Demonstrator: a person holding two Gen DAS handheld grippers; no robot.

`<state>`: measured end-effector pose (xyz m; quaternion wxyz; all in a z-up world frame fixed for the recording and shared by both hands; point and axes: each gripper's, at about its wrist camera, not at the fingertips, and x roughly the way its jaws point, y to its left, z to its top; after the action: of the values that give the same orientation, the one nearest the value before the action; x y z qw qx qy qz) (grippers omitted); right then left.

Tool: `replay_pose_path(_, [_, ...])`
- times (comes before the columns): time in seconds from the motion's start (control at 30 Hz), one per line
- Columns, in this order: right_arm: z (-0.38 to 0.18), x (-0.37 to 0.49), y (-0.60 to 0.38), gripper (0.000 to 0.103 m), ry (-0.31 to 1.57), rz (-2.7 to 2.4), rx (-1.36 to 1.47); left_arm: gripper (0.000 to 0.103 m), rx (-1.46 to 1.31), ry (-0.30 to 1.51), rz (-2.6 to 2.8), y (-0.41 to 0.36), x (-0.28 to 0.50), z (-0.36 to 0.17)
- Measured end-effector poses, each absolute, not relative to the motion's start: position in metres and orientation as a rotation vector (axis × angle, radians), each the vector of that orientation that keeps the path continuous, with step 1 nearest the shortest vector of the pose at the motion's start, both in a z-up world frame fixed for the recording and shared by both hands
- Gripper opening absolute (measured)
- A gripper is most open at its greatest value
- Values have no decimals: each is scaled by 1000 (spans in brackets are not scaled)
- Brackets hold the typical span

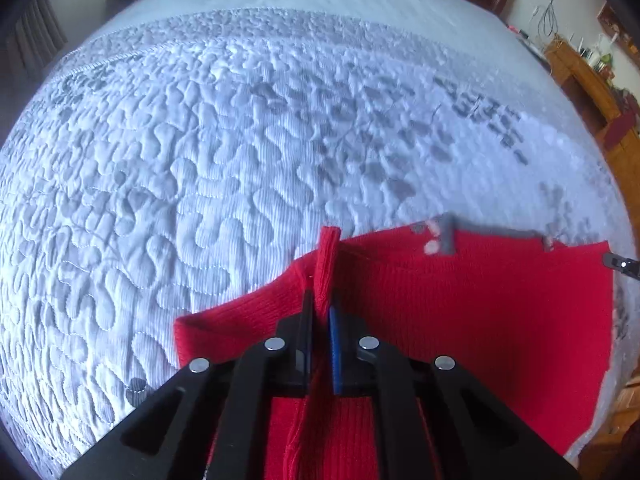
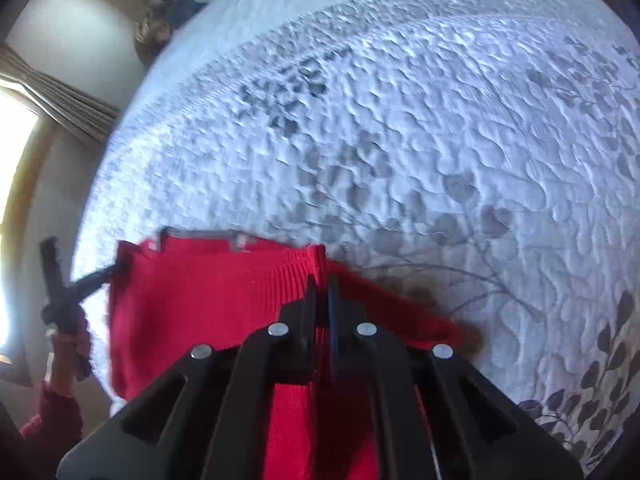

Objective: Fold small clothes

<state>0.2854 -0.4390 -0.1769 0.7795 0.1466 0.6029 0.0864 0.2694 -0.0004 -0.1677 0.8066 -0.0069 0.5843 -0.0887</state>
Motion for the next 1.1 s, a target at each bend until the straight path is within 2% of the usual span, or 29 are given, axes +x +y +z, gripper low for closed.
replay_pose_path(0.1, [-203, 288, -432, 4, 1349, 162, 294, 7, 50, 1221, -181, -8, 265, -178])
replay_pose_path(0.27, [-198, 287, -434, 6, 1341, 163, 314, 8, 59, 1215, -181, -11, 261, -165])
replay_pose_path(0.33, [-192, 283, -432, 17, 1338, 175, 304, 9, 65, 1195, -192, -14, 256, -154])
replay_pose_path(0.47, [-175, 262, -425, 20, 1324, 187, 272, 11, 88, 1170, -218, -23, 239, -136])
replay_pose_path(0.53, [-171, 247, -422, 30, 1326, 202, 265, 13, 69, 1160, -244, -25, 228, -127])
replay_pose_path(0.57, [-169, 241, -420, 31, 1330, 204, 256, 15, 69, 1150, -247, -27, 223, -124])
replay_pose_path(0.8, [-174, 207, -413, 31, 1358, 207, 243, 23, 69, 1142, -266, -36, 188, -116])
replay_pose_path(0.97, [-173, 206, -410, 15, 1345, 203, 239, 28, 58, 1144, -250, -36, 174, -117])
replay_pose_path(1.1, [-166, 204, -406, 11, 1321, 212, 217, 32, 76, 1130, -244, -37, 168, -114])
